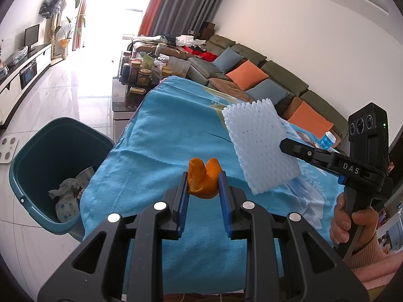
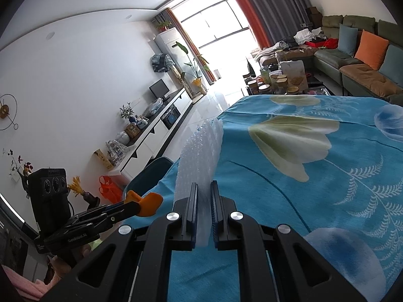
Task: Collect trash
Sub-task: 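Carry the orange peel and foam mesh with both grippers toward the teal bin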
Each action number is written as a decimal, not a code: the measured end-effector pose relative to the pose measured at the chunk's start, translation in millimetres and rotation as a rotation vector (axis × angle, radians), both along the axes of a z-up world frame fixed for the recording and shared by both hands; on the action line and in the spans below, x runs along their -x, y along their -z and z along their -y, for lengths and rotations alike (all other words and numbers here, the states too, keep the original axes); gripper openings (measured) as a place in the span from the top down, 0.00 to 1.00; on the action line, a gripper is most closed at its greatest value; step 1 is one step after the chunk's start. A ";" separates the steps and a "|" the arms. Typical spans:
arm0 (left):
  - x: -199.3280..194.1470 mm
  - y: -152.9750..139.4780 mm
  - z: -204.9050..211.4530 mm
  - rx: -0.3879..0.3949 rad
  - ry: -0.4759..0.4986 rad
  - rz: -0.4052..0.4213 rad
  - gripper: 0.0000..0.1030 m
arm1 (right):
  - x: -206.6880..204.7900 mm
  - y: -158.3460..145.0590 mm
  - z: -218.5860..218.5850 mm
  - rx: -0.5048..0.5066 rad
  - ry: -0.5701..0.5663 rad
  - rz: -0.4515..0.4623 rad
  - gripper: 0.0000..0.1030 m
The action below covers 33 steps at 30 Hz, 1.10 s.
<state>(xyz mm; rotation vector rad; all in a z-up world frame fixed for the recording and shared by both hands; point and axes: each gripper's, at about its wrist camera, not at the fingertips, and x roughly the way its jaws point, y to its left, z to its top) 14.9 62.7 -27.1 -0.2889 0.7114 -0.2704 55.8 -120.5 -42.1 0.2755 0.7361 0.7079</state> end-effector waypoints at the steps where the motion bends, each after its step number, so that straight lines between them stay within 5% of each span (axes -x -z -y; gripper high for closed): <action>1: 0.0 0.2 -0.4 0.000 -0.002 -0.001 0.78 | -0.3 -0.1 0.0 -0.001 -0.001 -0.001 0.92; 33: 3.4 2.2 -21.2 0.001 -0.062 -0.003 0.78 | -2.8 -2.2 -34.9 0.008 -0.066 0.004 0.92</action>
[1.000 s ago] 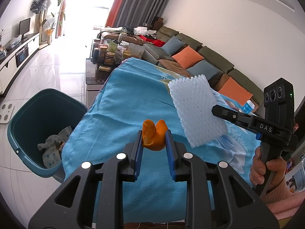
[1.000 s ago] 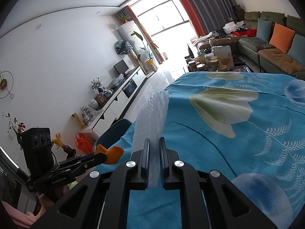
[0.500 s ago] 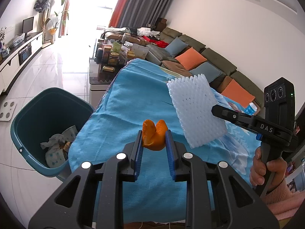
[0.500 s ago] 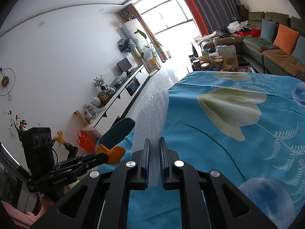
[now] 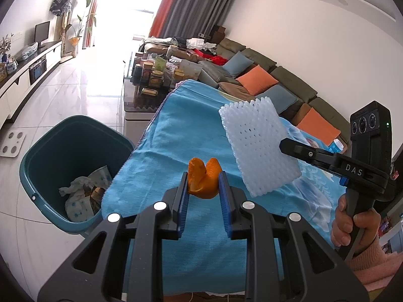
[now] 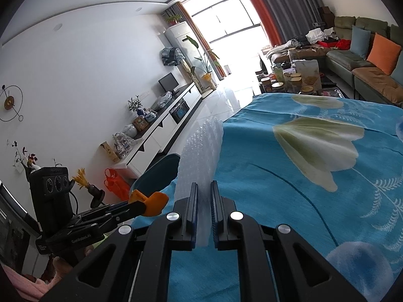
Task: Collect trash
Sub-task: 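Carry the orange peel and foam mesh with both grippers toward the teal bin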
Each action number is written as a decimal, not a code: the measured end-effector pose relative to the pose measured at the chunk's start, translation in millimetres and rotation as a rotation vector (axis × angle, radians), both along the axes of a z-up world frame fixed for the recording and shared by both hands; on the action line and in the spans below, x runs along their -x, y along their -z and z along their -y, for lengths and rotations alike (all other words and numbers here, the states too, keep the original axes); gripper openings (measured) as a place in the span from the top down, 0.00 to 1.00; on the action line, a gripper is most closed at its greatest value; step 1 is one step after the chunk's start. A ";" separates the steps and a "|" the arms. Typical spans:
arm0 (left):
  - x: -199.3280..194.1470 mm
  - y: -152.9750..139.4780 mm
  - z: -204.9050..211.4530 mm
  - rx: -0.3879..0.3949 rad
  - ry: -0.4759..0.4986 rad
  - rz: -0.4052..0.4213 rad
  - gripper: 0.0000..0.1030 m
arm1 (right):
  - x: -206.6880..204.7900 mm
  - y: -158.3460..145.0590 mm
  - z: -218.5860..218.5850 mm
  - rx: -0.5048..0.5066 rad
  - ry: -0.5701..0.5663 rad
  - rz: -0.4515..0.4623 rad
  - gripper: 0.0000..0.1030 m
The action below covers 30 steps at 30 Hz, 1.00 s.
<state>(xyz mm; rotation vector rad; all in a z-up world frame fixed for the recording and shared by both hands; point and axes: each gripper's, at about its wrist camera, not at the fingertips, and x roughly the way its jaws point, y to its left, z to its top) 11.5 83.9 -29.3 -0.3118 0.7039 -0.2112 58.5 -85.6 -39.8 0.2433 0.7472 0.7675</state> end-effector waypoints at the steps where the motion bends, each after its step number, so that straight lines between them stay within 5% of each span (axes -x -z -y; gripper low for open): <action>1: 0.2 0.0 -0.8 0.001 -0.002 0.000 0.78 | -0.9 -0.3 -1.5 0.000 -0.002 0.000 0.92; 30: 6.8 0.3 -24.6 0.011 -0.055 0.003 0.78 | -6.6 -2.9 -34.6 0.027 -0.070 0.010 0.92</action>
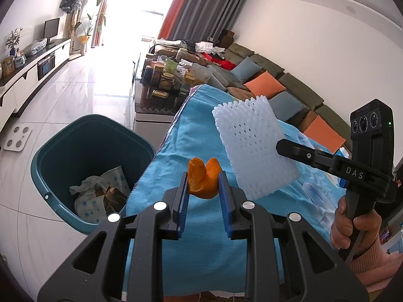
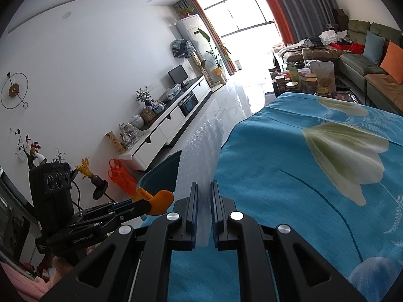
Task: Collect trash
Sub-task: 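Carry the orange peel and foam mesh with both grippers toward the teal bin, then hold the orange peel and foam mesh with both grippers above the teal bin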
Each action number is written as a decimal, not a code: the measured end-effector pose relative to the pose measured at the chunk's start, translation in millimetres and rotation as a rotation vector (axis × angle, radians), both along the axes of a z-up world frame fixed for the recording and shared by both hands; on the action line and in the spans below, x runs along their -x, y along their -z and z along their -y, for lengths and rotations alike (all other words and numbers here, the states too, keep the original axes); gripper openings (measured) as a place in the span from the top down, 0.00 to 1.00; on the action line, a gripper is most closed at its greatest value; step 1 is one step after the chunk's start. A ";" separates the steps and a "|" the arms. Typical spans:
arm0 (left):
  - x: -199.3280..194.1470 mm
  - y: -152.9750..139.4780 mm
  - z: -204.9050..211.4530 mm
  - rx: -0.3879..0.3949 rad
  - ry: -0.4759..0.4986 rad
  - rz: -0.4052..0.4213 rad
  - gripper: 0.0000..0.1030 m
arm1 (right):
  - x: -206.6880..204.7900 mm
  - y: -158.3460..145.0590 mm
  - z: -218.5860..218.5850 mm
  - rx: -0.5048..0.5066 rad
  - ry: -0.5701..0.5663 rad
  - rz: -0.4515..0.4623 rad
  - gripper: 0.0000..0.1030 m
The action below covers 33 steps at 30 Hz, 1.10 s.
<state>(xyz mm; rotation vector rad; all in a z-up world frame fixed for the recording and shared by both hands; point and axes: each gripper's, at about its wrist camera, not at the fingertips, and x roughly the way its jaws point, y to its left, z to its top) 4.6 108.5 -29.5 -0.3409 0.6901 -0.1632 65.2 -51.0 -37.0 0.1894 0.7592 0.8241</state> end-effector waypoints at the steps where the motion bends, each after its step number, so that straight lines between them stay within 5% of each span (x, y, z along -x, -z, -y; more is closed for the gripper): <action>1: -0.1 -0.1 -0.7 0.001 -0.001 0.000 0.78 | 0.0 -0.1 -1.3 0.001 -0.003 0.000 0.92; 33: 5.3 -1.1 -41.8 -0.014 -0.123 0.009 0.77 | -12.3 -0.6 -60.8 0.025 -0.101 -0.001 0.92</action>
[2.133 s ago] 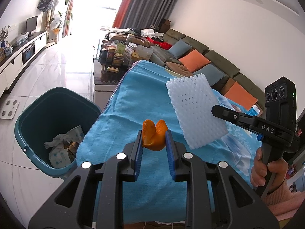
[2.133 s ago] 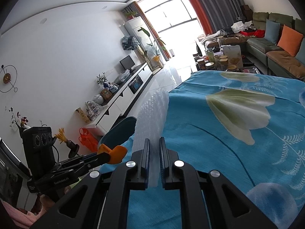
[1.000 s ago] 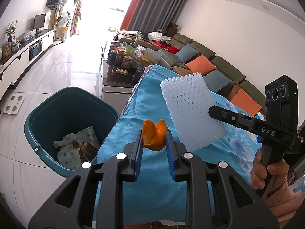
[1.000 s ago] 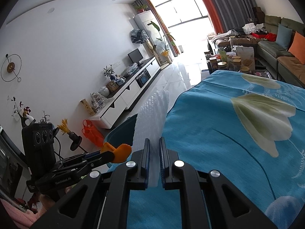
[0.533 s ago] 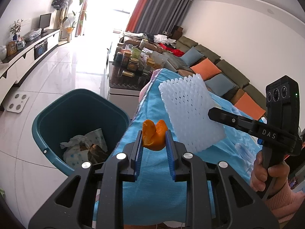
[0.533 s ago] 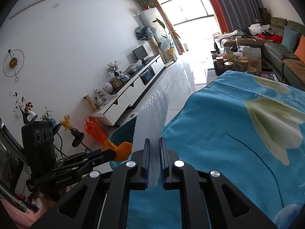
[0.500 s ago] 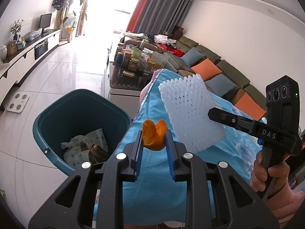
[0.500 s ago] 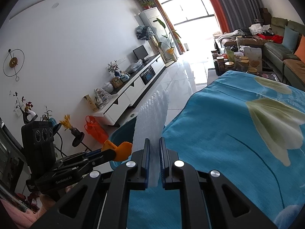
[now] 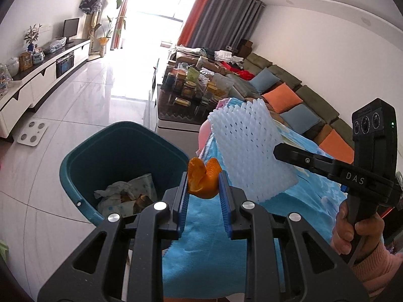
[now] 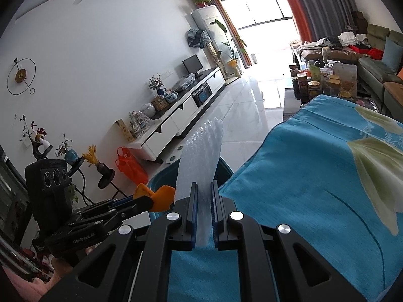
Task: Collect trash
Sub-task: 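Hold the orange peel and foam mesh with both grippers above the teal bin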
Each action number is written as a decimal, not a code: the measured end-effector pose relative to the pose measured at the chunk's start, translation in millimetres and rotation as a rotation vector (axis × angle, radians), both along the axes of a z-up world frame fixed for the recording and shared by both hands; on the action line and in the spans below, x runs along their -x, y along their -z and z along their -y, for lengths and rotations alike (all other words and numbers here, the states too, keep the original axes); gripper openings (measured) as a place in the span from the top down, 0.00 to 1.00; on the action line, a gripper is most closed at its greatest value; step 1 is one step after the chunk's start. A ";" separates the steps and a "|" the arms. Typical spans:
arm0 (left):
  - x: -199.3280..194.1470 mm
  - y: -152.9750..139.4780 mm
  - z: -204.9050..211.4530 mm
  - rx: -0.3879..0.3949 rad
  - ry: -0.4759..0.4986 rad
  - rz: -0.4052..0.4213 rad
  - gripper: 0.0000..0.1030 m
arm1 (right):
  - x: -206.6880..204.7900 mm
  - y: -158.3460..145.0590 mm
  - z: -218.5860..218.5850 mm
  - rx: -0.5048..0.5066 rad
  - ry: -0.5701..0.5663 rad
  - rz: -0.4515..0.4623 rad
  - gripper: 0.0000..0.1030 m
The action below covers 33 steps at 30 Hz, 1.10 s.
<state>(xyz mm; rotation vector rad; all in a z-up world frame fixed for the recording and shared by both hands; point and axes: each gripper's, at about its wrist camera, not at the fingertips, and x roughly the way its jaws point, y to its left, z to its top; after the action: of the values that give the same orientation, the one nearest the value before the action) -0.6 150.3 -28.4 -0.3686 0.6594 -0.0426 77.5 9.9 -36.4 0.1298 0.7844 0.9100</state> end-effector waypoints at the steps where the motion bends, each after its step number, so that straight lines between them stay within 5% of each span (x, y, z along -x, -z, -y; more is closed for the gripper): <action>1: 0.3 0.4 -1.8 0.000 -0.004 0.000 0.77 | -0.7 -0.4 -2.8 0.001 -0.002 -0.001 0.92; 33: -3.6 10.5 -25.7 -0.002 -0.092 -0.042 0.77 | -15.2 9.0 -52.2 0.048 -0.059 -0.044 0.91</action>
<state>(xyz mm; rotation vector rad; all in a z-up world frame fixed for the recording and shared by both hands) 3.0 176.0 -38.9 -0.3983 0.6835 0.0535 92.8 62.1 -45.4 0.0848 0.8540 0.9463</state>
